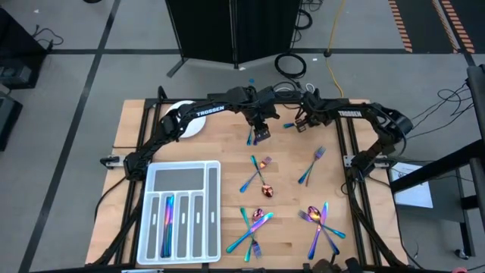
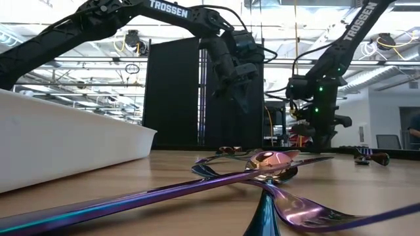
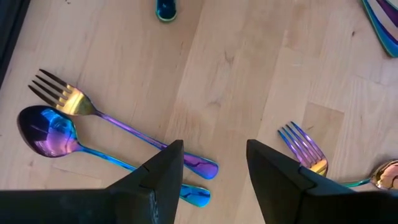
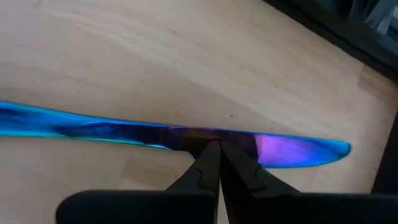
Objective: Sort silverware
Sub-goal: Put the iridescent blue knife in the silverware tray
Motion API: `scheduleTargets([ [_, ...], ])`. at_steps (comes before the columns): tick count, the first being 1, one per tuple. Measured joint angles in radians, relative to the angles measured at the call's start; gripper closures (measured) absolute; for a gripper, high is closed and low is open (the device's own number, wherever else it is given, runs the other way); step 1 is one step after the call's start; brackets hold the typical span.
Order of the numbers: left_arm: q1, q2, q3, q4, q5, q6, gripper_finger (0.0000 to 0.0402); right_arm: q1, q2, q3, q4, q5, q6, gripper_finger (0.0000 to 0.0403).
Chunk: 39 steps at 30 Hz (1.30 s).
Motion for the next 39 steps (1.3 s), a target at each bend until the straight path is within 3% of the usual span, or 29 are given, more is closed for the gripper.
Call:
scheduleTargets([
  [5,0.000,0.000,0.000,-0.001,0.000,0.000,0.0223,0.016,0.020,0.010,0.004,0.008,0.005,0.0402],
  [13,0.000,0.000,0.000,-0.063,0.000,0.009,0.0223,0.052,0.020,0.011,0.016,-0.169,0.055,0.0402],
  [23,-0.025,0.000,0.000,-0.152,0.001,0.123,0.0223,0.181,0.021,0.010,0.015,-0.247,0.161,0.0402],
  [34,-0.065,0.001,-0.113,0.080,-0.042,0.288,0.0223,0.256,0.022,0.007,0.016,-0.274,0.192,0.0403],
  [39,-0.048,0.008,-0.147,0.183,0.006,0.290,0.0223,0.256,0.022,0.007,0.016,-0.272,0.176,0.0403],
])
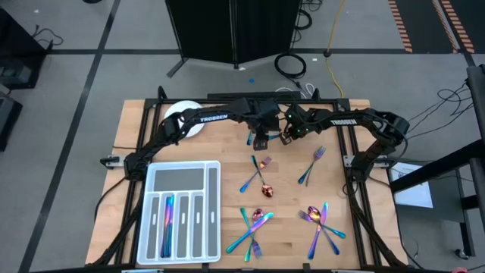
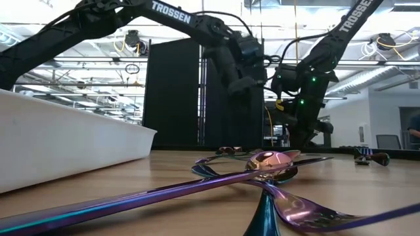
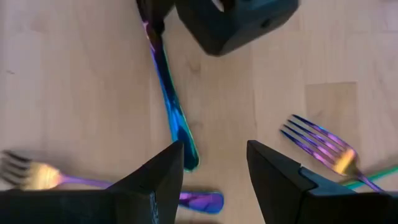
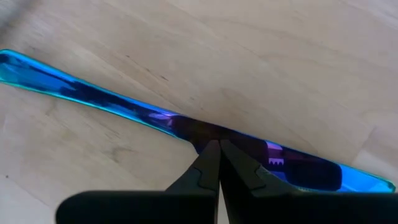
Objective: Sort silverware
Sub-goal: Put the iridescent blue knife in the silverware tray
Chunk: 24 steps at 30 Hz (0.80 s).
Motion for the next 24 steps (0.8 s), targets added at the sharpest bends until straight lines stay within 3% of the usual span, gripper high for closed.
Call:
scheduleTargets([
  [7,0.002,0.003,-0.130,0.138,-0.045,-0.030,0.0223,0.001,0.000,-0.001,0.007,0.008,-0.020,0.0403],
  [18,0.002,0.021,-0.143,0.180,-0.080,-0.184,0.0223,0.000,0.001,-0.001,0.036,-0.012,-0.022,0.0403],
  [24,0.000,0.040,-0.143,0.188,-0.111,-0.184,0.0223,0.000,0.002,-0.001,0.039,-0.019,-0.023,0.0403],
])
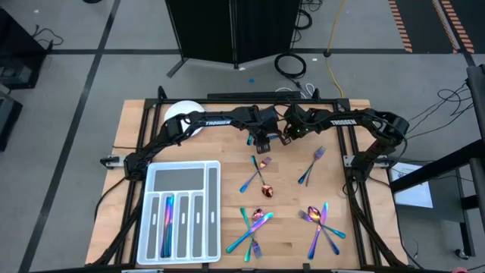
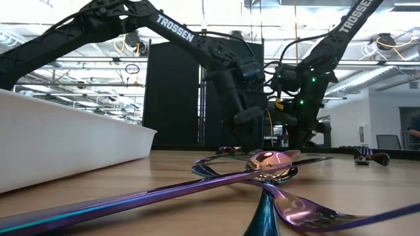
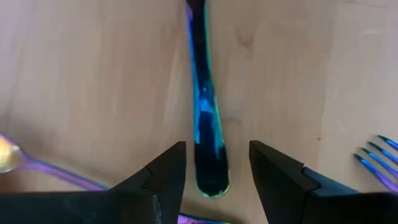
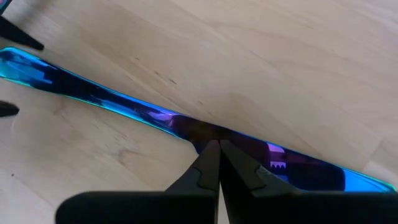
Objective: Sort silverware
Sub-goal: Put the iridescent blue knife in the silverware tray
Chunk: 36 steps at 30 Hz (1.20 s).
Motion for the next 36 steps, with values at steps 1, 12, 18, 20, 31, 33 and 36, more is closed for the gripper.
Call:
scheduleTargets([
  [1,0.000,0.000,0.000,0.000,-0.012,0.002,0.0223,0.000,0.000,0.000,0.000,-0.001,0.000,0.0403],
  [12,-0.004,0.000,0.000,-0.014,-0.023,0.016,0.0191,-0.001,0.000,0.000,0.003,-0.018,-0.007,0.0403],
  [18,-0.018,0.000,0.000,-0.031,-0.062,0.026,0.0143,-0.010,0.000,0.000,0.002,-0.024,-0.008,0.0403],
  [20,-0.020,0.000,0.000,-0.033,-0.068,0.029,0.0131,-0.012,0.000,0.000,0.001,-0.026,-0.008,0.0403],
  [31,-0.019,0.000,0.000,-0.034,-0.052,0.032,0.0123,-0.012,0.000,0.001,-0.013,-0.028,-0.014,0.0403],
  [33,-0.019,0.000,0.000,-0.034,-0.044,0.032,0.0123,-0.012,0.000,0.001,-0.013,-0.027,-0.014,0.0403],
  [36,-0.019,0.011,0.001,-0.027,-0.045,0.049,0.0123,-0.012,0.000,0.001,-0.014,-0.027,-0.015,0.0403],
])
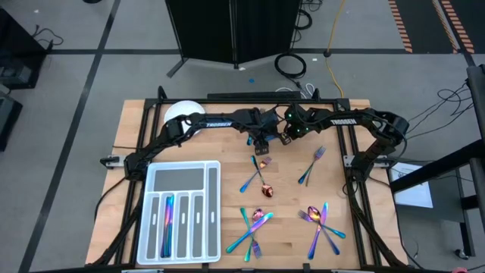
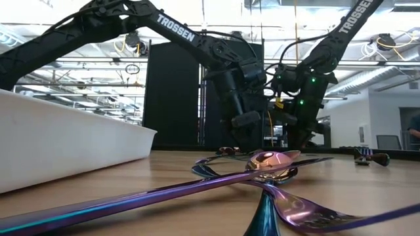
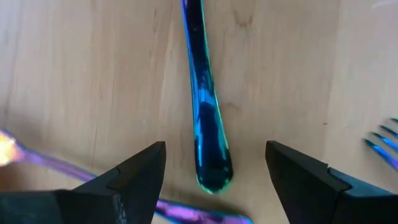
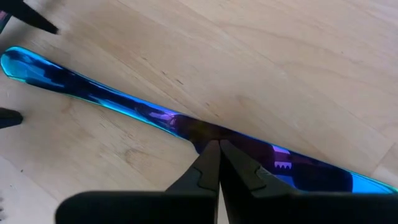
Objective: Sort silverware
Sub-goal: Put the iridescent blue knife in the silverware tray
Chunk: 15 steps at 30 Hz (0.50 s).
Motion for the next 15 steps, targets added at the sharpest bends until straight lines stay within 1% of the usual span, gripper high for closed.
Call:
scheduleTargets([
  [3,-0.008,0.013,0.002,0.009,-0.021,0.007,0.0123,0.000,0.000,0.000,0.000,-0.001,-0.003,0.0403],
  [5,-0.012,0.015,0.003,0.008,-0.014,0.003,0.0123,0.000,0.000,0.000,0.000,-0.001,-0.004,0.0403],
  [7,-0.010,0.029,0.004,0.008,0.031,-0.008,0.0123,0.000,0.000,-0.001,0.000,-0.003,-0.006,0.0403],
  [10,-0.007,0.038,0.004,0.007,0.087,-0.070,0.0128,0.000,0.000,0.000,0.001,-0.012,-0.012,0.0403],
  [13,0.001,0.043,0.004,-0.008,0.138,-0.098,0.0145,0.000,0.000,-0.001,0.001,-0.019,-0.012,0.0403],
  [15,0.002,0.043,0.004,-0.017,0.141,-0.098,0.0163,0.000,0.000,-0.001,0.002,-0.021,-0.012,0.0403],
])
